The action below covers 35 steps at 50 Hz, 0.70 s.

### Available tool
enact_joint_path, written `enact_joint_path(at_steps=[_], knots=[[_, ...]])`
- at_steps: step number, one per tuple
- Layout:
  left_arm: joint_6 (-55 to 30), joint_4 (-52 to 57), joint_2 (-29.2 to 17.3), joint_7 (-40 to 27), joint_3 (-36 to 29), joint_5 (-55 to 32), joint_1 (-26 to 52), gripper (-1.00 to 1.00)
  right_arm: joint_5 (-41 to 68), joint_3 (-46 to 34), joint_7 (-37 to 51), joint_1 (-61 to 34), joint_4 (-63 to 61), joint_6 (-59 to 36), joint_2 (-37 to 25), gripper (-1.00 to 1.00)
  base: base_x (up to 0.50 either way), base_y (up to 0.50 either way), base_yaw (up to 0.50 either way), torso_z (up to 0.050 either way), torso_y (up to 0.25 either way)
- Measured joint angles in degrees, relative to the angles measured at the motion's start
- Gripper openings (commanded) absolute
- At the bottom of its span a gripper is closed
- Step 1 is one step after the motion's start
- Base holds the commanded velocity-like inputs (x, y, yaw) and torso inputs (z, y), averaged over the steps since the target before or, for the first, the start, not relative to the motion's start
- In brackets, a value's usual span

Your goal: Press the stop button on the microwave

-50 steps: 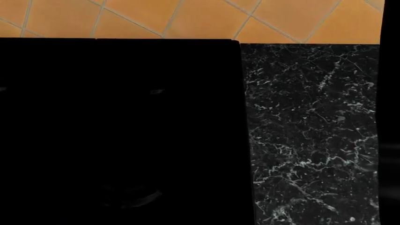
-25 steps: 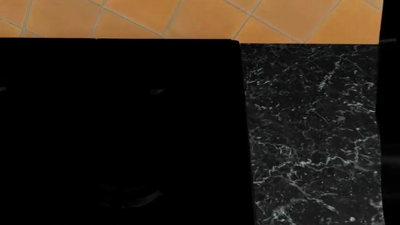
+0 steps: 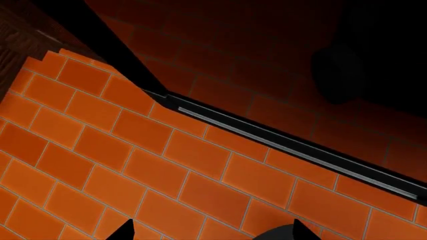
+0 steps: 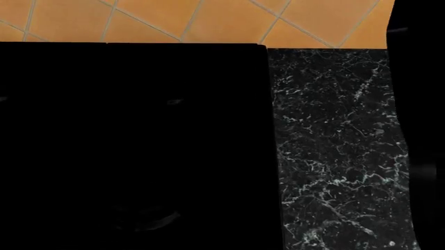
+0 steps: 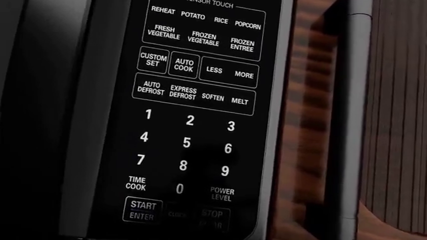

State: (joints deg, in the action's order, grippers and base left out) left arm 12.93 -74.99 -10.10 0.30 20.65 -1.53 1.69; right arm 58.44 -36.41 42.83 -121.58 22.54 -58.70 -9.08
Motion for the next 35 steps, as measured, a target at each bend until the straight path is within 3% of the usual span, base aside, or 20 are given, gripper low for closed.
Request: enact_joint_path(at_steps=[35], knots=[[0.0,0.0,0.0,0.0,0.0,0.0,0.0,1.00,-6.5,-5.0,-8.2,0.3,12.3,8.6,1.9,-1.00,0.00,0.00,0.00,0.000,0.000]])
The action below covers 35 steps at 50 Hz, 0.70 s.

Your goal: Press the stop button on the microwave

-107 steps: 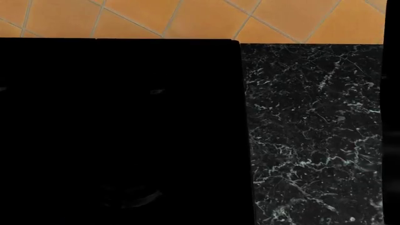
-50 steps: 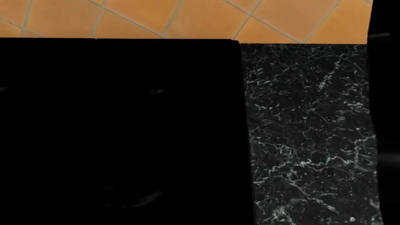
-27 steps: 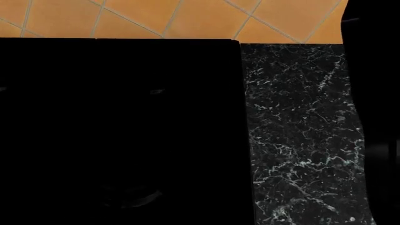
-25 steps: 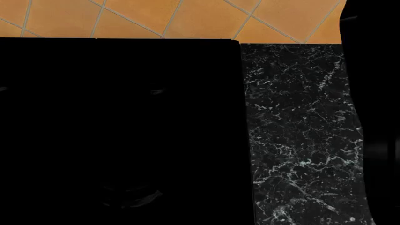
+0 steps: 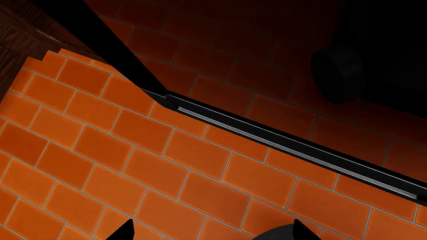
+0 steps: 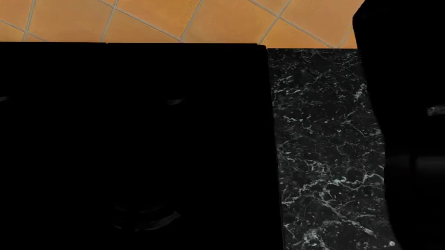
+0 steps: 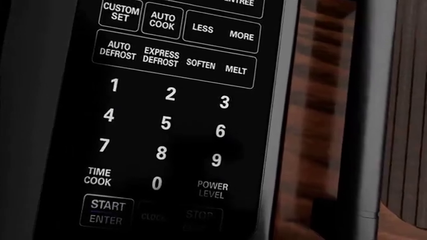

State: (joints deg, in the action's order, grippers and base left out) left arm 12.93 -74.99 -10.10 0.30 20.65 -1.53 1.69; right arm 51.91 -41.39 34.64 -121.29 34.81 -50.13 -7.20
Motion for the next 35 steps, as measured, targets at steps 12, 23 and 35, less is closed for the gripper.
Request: enact_joint_path(at_steps=[12,23,35], knots=[[0.0,0.0,0.0,0.0,0.0,0.0,0.0,1.00,-1.7,-1.4,-2.3,-0.7,4.8,2.6,1.9,-1.00,0.00,0.00,0.00,0.000,0.000],[0.0,0.0,0.0,0.0,0.0,0.0,0.0,1.00,-4.3,-3.3,-1.6,-1.7,6.8,2.0,3.8,-1.00,0.02,0.00,0.01,0.003,0.000],[0.0,0.0,0.0,0.0,0.0,0.0,0.0,1.00,-6.6,-4.4,-1.2,-1.5,6.9,2.3,4.6,-1.00,0.02,0.00,0.01,0.006,0.000]])
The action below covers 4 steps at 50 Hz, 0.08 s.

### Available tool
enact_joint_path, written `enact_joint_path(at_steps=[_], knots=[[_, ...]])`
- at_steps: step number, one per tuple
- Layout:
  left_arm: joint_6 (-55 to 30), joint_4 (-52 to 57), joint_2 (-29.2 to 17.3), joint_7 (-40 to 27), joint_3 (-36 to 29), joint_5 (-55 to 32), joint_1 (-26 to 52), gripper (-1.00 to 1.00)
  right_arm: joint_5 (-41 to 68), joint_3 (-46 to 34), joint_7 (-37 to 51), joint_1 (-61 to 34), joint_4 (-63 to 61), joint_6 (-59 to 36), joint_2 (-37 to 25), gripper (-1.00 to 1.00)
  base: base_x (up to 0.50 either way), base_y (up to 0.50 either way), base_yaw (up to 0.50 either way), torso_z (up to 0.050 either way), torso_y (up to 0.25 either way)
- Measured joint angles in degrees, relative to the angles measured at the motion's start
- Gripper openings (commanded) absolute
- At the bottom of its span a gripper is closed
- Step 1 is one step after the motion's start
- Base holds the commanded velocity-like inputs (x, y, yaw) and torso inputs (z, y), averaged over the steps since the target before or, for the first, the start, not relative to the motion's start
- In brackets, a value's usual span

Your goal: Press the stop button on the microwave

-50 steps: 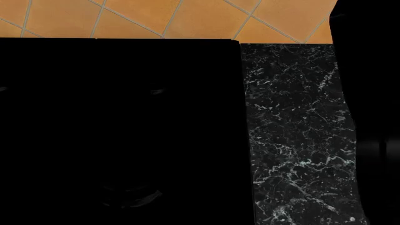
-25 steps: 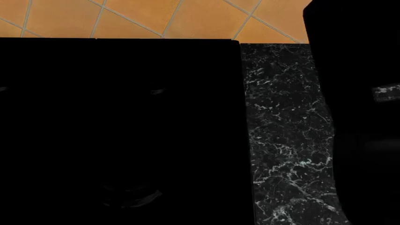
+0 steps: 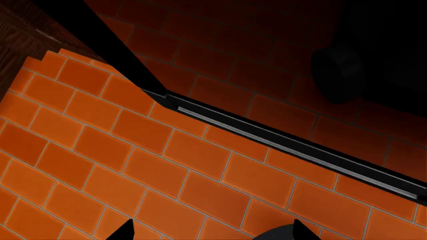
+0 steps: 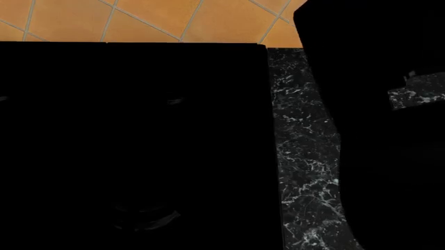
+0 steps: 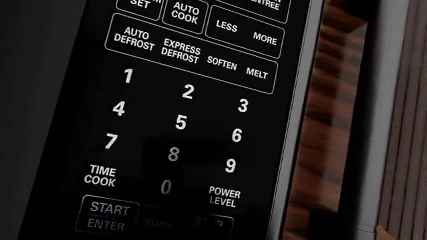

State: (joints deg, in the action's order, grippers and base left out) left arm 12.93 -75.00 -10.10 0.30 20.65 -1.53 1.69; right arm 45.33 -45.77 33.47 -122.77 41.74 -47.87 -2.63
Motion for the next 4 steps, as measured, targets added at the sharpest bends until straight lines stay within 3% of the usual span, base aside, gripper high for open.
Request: enact_joint_path(at_steps=[4], knots=[[0.0,0.0,0.0,0.0,0.0,0.0,0.0,1.00,-0.5,-0.1,0.1,0.2,-0.1,0.2,0.1,-1.00,0.02,0.00,0.01,0.006,0.000]])
